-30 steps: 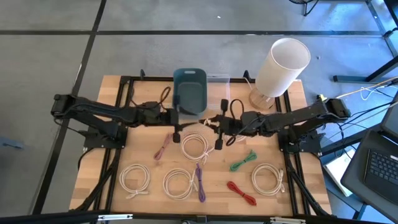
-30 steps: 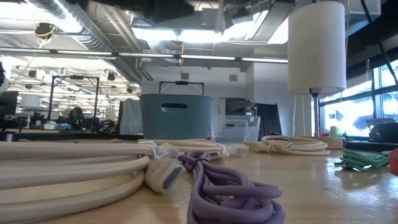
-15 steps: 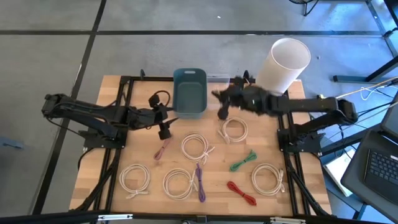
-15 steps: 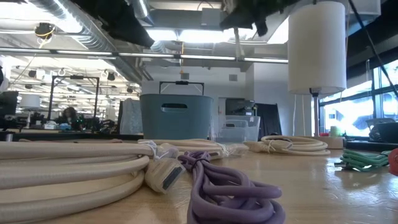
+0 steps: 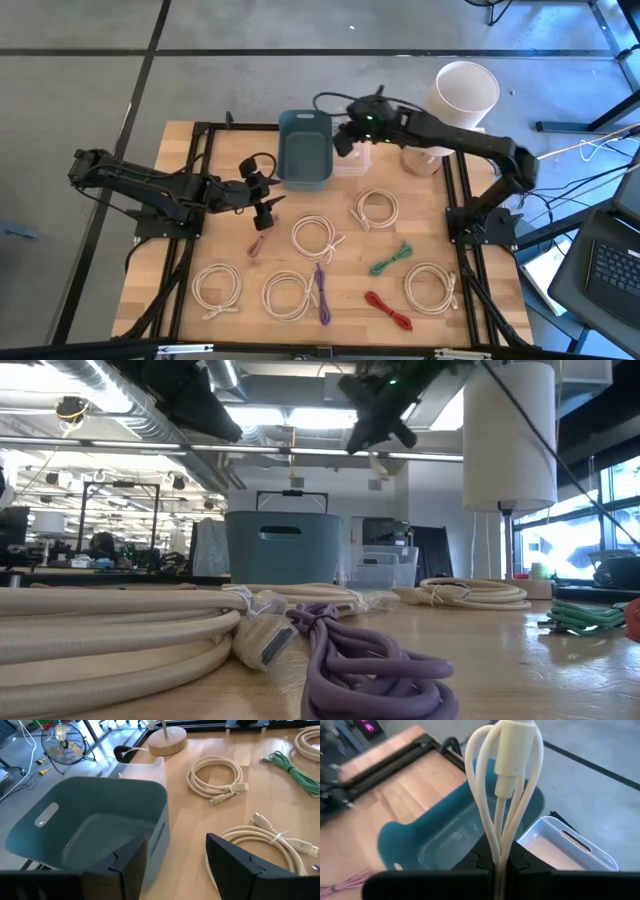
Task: Pick & Place USB Port
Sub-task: Put the white charger cable into the transparent bin
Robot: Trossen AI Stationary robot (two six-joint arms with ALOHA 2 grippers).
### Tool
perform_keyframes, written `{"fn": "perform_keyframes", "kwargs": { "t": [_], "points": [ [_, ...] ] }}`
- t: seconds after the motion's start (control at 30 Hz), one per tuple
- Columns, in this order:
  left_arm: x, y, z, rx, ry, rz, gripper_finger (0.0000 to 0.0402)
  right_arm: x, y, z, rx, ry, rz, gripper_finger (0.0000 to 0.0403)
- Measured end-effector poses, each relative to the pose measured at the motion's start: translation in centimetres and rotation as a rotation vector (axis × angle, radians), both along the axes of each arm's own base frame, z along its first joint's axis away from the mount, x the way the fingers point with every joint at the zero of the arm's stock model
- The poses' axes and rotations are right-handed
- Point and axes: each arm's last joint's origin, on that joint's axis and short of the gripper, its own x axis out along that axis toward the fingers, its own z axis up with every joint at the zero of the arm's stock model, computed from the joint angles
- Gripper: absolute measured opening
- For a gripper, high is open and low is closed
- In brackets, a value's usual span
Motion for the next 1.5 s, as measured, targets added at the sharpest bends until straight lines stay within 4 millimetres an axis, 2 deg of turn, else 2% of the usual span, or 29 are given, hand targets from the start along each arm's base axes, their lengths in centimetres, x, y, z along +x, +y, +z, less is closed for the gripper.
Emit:
{"fn": "perform_keyframes", "kwargs": {
  "t": [0.13,0.33,0.53,0.8,1.5],
  "points": [
    [0.0,0.0,0.0,0.0,0.004,0.0,0.0194,2.1,-1.0,-1.1,-0.03,0.132,-0.091,0.0003],
    [-0.4,0.1,-0.6,-0.028,0.058,0.028,0.0194,3.4,-2.3,-2.8,0.021,0.252,-0.144,0.0003],
    [-0.6,0.1,-0.8,-0.067,0.062,0.059,0.0194,2.9,-3.8,-4.3,0.076,0.312,-0.205,0.0003],
    [-0.6,-0.3,-0.8,-0.081,0.055,0.05,0.0194,2.6,-5.8,-5.0,0.173,0.269,-0.212,0.0003],
    [-0.7,-0.5,-0.9,-0.073,0.059,0.048,0.0194,3.6,-7.7,-9.7,0.26,0.366,-0.232,0.0003]
  ]
}}
